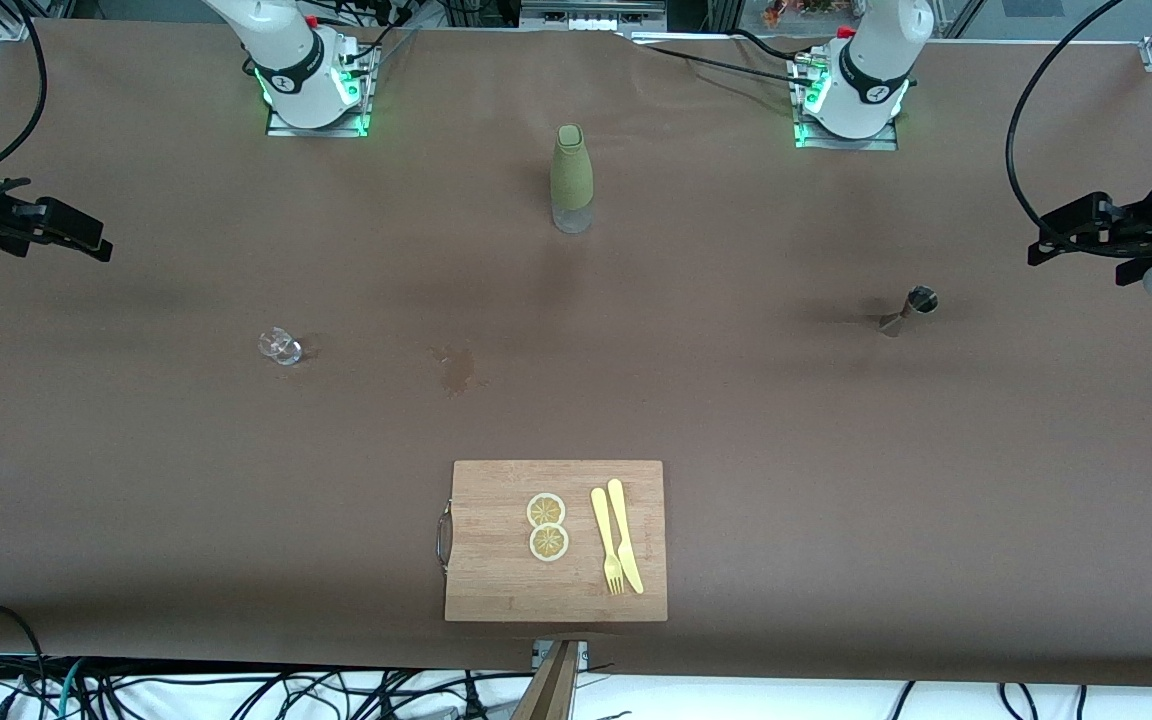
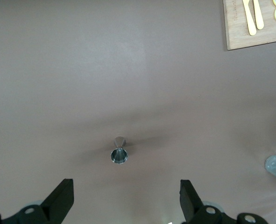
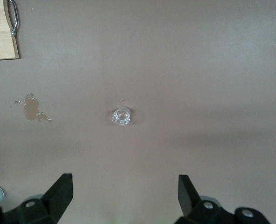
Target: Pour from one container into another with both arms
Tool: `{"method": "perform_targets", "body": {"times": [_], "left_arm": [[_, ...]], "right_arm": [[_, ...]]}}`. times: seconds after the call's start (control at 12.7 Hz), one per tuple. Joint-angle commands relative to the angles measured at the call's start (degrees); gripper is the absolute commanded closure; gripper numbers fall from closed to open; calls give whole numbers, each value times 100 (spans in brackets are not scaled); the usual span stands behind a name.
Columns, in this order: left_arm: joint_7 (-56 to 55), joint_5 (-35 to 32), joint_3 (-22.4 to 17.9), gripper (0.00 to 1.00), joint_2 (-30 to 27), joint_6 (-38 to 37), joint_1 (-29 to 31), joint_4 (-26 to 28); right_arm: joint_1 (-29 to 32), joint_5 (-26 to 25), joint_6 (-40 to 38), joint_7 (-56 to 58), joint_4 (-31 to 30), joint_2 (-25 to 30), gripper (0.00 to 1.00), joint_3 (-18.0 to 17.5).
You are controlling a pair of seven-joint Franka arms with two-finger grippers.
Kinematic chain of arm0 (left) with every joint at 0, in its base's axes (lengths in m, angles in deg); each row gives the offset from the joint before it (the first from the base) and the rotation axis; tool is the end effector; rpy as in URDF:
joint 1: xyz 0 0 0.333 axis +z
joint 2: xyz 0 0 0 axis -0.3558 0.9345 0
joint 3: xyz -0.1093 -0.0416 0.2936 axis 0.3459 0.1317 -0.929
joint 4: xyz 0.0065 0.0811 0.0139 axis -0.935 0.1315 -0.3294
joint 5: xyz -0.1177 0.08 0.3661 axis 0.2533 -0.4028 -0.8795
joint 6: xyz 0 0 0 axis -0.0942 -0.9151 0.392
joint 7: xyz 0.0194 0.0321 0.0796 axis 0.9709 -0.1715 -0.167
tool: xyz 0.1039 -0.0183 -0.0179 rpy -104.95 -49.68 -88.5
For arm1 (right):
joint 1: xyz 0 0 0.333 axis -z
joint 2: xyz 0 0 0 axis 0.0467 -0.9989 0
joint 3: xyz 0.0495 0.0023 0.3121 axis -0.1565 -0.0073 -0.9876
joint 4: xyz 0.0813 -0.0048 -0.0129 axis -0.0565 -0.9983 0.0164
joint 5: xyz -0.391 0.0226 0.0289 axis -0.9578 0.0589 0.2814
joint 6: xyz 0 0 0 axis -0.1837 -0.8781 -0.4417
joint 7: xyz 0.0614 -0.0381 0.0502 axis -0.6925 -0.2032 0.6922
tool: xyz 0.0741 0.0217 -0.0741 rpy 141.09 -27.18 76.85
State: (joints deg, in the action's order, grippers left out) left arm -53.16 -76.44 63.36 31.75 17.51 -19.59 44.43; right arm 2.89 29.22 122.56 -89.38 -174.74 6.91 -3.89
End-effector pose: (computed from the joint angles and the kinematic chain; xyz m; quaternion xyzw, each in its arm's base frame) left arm 0.5900 -0.0003 0.6230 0.9946 -0.0812 -0.0493 0.0422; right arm 0.5631 -0.0209 0.5870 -0.9990 0.0284 0.0337 0.0069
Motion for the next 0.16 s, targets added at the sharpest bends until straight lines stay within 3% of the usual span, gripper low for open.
{"method": "perform_targets", "body": {"times": [0.0,0.08], "left_arm": [[-239,-128,33,0,-10,6,-72,-142],[-388,-128,33,0,-10,6,-107,-143]], "right_arm": [[14,4,-9,39,54,-17,0,-8],[14,4,-9,39,54,-17,0,-8]]}}
